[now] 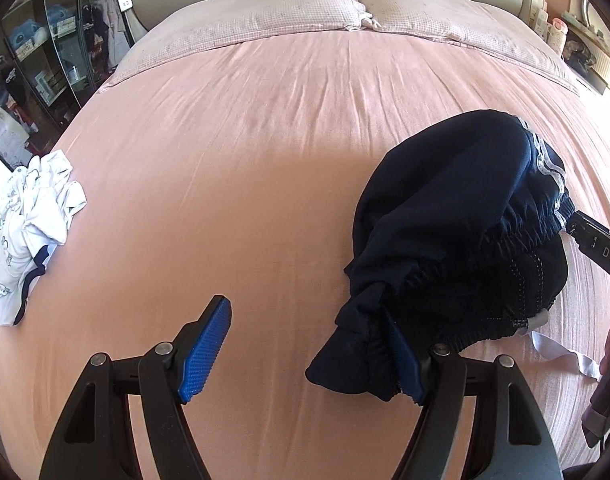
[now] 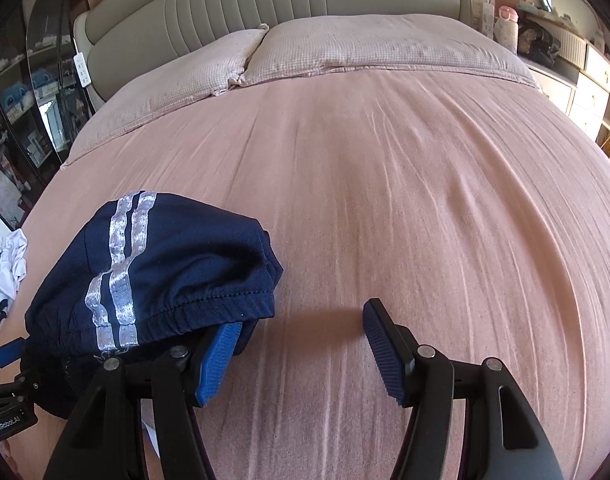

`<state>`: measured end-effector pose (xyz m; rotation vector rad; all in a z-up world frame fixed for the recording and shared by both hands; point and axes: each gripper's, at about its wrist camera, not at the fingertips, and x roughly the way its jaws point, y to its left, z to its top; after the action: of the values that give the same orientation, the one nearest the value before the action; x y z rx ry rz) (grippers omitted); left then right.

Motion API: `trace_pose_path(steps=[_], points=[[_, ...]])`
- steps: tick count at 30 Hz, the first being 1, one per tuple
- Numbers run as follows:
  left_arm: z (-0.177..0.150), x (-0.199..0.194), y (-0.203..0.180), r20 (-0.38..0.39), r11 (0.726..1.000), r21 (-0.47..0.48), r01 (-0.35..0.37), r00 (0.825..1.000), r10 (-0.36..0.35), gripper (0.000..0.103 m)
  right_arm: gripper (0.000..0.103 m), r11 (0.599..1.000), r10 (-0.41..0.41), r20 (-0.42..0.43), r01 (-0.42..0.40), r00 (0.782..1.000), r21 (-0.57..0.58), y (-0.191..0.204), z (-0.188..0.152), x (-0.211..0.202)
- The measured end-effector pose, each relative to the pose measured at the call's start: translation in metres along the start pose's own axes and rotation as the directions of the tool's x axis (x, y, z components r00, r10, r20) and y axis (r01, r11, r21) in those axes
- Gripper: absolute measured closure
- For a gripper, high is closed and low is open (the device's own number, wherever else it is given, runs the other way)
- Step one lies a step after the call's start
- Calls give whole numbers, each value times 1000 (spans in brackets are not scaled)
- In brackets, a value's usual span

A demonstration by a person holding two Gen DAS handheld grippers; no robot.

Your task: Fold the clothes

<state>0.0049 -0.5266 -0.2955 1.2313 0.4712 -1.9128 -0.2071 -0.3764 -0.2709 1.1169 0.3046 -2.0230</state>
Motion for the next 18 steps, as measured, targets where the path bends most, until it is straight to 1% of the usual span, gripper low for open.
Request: trace_pose_path(steps=[3,5,7,8,9,10,14,16,18], points=[[-1,-1,2,6,1000,-4,5,1000,-5,30,43,1000,27,7,-27,1000,-12,13,3,13],[-1,-1,6,8,1000,-10,24,1000,-24,30,60,999,49,-4,-49,999,-14,21,5,23],[-1,0,10,10,999,-16,44,999,-44,30,67,997,68,-12,-68,998,-23,21,2,24],[-1,1,11,9,998,-22,51,999,-51,30,74,997,71,-15,-72,997,-40,23,-1,24],[-1,2,13,7,998,-28,57,998,-57,30,78,996,71,-20,-72,997,-56,25,-4,24],[-3,2,13,2,997,-35,66,998,-66,30,84,995,68,-25,-70,997,-68,27,-7,24],[-7,2,14,-4,993,-58,105,994,-105,30,92,992,75,-23,-77,997,-96,34,-10,26],[-9,2,9,-5,992,-55,111,994,-111,30,93,992,76,-16,-77,997,-96,37,-7,28],[-11,2,8,-14,993,-56,102,995,-103,30,95,993,85,1,-85,996,-87,35,-7,21]])
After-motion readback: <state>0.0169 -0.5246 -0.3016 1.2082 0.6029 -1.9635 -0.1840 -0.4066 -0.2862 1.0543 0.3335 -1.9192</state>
